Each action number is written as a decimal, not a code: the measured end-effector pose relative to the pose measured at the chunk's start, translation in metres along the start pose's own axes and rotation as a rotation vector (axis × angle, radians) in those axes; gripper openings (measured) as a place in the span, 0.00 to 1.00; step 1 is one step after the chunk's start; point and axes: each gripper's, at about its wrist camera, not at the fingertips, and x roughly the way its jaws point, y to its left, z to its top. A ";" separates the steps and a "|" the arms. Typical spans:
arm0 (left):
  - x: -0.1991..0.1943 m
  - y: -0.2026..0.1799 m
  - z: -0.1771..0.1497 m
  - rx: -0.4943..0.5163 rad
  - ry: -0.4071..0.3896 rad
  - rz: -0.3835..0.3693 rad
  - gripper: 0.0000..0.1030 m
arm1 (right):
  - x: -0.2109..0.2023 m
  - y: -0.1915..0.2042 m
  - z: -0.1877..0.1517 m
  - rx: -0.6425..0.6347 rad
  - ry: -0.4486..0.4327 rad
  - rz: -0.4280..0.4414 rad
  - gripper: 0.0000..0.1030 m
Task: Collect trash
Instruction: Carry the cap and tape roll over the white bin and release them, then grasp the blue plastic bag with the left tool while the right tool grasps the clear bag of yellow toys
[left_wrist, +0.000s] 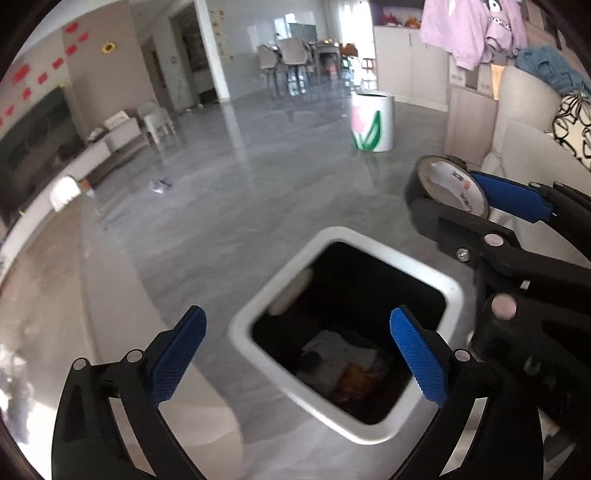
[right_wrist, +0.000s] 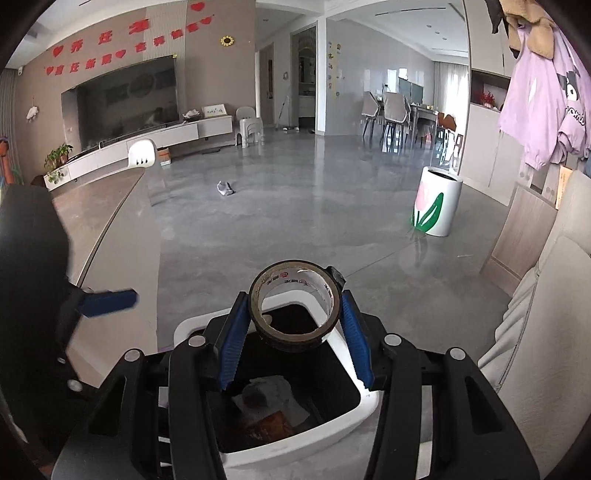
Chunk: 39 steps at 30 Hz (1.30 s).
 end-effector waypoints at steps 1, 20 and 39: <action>-0.003 0.004 0.000 -0.002 -0.007 0.044 0.95 | 0.001 0.000 0.000 0.005 0.005 0.004 0.49; -0.148 0.142 -0.062 -0.234 -0.109 0.288 0.95 | -0.026 0.067 0.009 -0.129 -0.060 0.048 0.96; -0.319 0.358 -0.210 -0.477 -0.150 0.581 0.95 | -0.138 0.371 0.061 -0.353 -0.181 0.421 0.96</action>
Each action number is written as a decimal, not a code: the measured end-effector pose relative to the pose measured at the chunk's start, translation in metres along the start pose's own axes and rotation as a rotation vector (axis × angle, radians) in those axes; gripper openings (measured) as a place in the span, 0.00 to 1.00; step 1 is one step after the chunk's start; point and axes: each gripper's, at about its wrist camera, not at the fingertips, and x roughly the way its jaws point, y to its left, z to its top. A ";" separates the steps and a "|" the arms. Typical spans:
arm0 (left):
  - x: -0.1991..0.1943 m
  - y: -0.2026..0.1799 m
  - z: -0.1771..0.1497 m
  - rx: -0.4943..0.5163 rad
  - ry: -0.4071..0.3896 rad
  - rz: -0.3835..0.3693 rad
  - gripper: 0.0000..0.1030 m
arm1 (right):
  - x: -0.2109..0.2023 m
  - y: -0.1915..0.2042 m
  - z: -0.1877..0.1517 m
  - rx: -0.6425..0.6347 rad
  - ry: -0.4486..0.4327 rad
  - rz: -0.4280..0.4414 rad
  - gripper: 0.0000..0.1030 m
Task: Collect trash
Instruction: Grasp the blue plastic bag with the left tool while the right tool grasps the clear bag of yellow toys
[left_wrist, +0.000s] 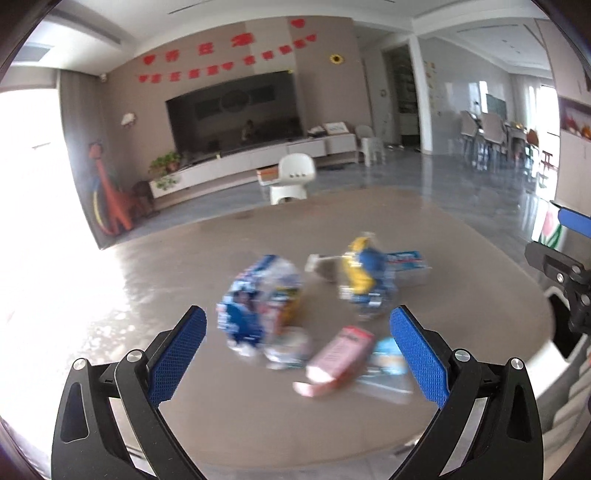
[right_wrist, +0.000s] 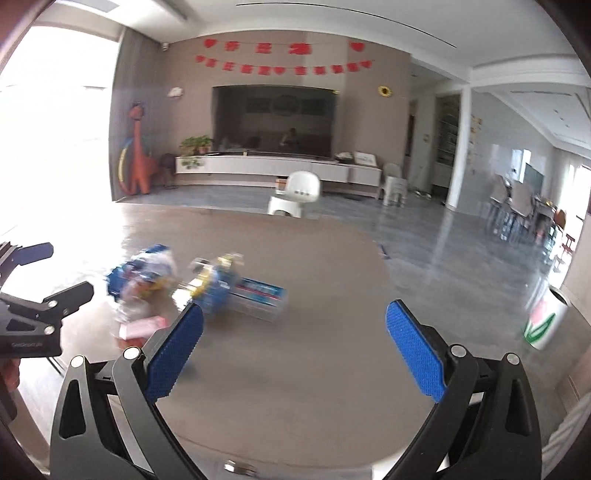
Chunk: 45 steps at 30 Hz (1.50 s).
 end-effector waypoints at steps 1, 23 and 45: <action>0.005 0.010 0.001 -0.011 0.000 0.004 0.95 | 0.006 0.014 0.003 -0.013 -0.005 0.002 0.96; 0.199 0.074 -0.028 -0.227 0.322 -0.182 0.53 | 0.141 0.088 0.004 -0.028 0.050 -0.009 0.96; 0.141 0.081 0.002 -0.179 0.116 -0.163 0.34 | 0.179 0.119 -0.006 -0.039 0.303 0.115 0.39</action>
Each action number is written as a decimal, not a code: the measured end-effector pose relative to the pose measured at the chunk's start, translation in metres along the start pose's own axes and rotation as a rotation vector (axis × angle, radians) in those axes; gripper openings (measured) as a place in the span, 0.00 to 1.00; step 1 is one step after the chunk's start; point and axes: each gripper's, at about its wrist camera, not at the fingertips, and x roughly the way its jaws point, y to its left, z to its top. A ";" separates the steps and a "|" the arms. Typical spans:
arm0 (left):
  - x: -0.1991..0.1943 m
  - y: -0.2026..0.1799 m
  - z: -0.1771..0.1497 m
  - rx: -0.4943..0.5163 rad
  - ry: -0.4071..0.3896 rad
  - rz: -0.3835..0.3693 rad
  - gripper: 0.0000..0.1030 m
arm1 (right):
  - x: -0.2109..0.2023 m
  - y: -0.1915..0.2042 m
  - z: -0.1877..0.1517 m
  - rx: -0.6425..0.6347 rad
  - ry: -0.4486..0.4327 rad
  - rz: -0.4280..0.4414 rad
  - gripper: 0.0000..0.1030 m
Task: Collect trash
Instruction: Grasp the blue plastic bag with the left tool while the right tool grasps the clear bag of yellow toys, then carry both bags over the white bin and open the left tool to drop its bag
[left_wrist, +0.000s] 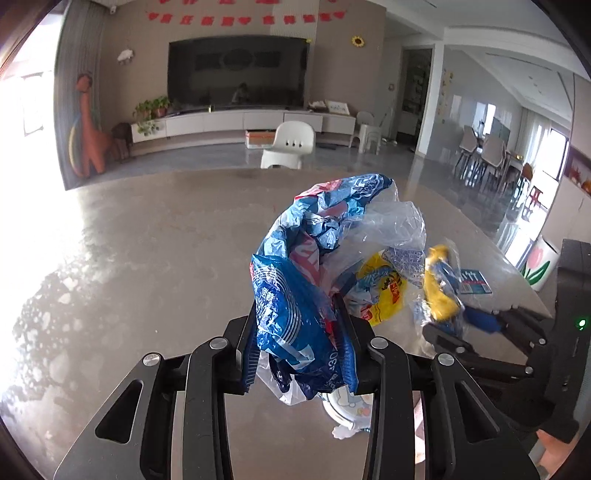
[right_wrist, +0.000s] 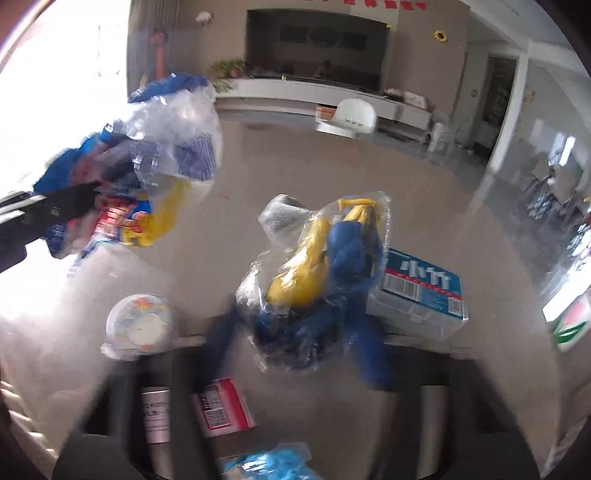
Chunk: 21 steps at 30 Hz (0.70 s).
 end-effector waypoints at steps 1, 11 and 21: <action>-0.004 -0.002 -0.003 -0.004 -0.008 0.004 0.34 | -0.004 0.000 0.000 -0.001 -0.016 -0.009 0.36; -0.022 -0.007 0.005 -0.040 -0.060 0.017 0.34 | -0.099 -0.017 0.007 0.001 -0.259 -0.011 0.29; -0.051 -0.041 0.006 -0.047 -0.078 -0.038 0.34 | -0.148 -0.048 -0.010 0.052 -0.315 -0.003 0.01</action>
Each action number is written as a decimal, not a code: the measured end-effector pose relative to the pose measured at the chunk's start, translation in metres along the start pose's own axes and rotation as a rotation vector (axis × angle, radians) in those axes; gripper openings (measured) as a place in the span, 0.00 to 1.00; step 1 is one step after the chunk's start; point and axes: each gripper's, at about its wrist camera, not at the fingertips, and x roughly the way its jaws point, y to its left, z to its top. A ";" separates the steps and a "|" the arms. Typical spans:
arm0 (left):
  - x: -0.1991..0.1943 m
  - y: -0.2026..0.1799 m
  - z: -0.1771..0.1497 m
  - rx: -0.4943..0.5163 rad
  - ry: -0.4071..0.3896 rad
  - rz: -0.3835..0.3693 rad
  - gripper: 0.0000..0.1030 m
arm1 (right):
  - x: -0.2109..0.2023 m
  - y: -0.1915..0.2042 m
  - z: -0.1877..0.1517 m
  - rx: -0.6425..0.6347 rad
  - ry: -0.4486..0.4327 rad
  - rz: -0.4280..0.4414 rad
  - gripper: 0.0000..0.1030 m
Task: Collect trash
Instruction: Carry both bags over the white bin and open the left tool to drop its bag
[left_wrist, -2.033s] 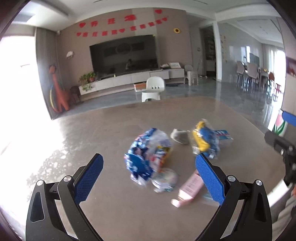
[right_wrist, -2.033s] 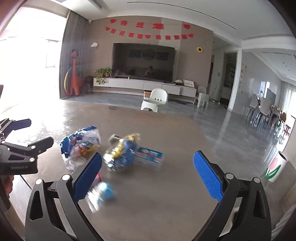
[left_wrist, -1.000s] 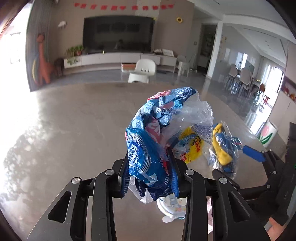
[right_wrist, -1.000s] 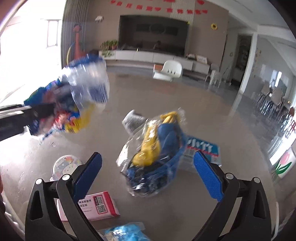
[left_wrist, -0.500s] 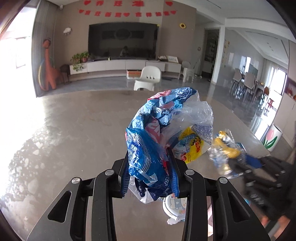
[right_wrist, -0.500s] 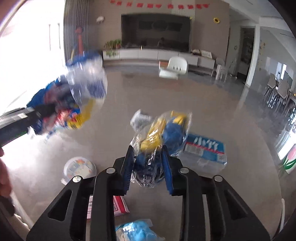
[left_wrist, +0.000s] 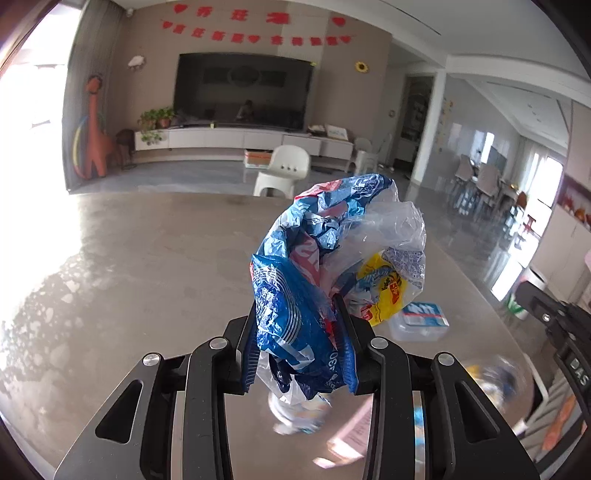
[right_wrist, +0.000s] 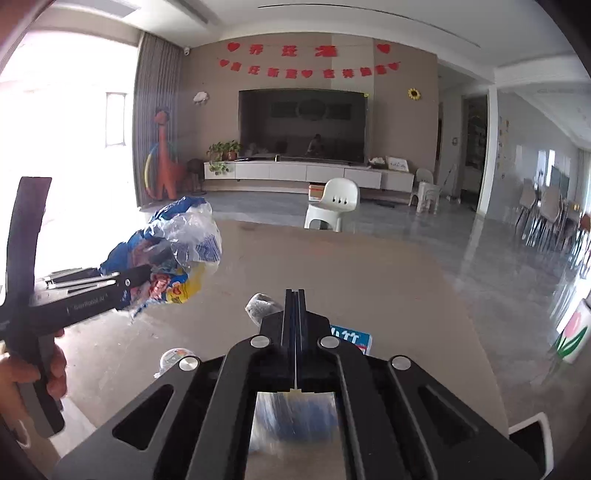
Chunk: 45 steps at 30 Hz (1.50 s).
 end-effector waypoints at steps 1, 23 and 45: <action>-0.003 -0.005 0.000 0.016 -0.005 0.001 0.34 | -0.001 -0.001 0.000 0.005 0.004 -0.006 0.01; -0.052 -0.031 -0.025 0.055 -0.003 -0.057 0.34 | -0.036 -0.028 -0.093 0.015 0.219 -0.096 0.96; -0.081 -0.040 -0.026 0.080 -0.005 -0.035 0.34 | 0.021 -0.055 -0.127 0.186 0.484 -0.016 0.97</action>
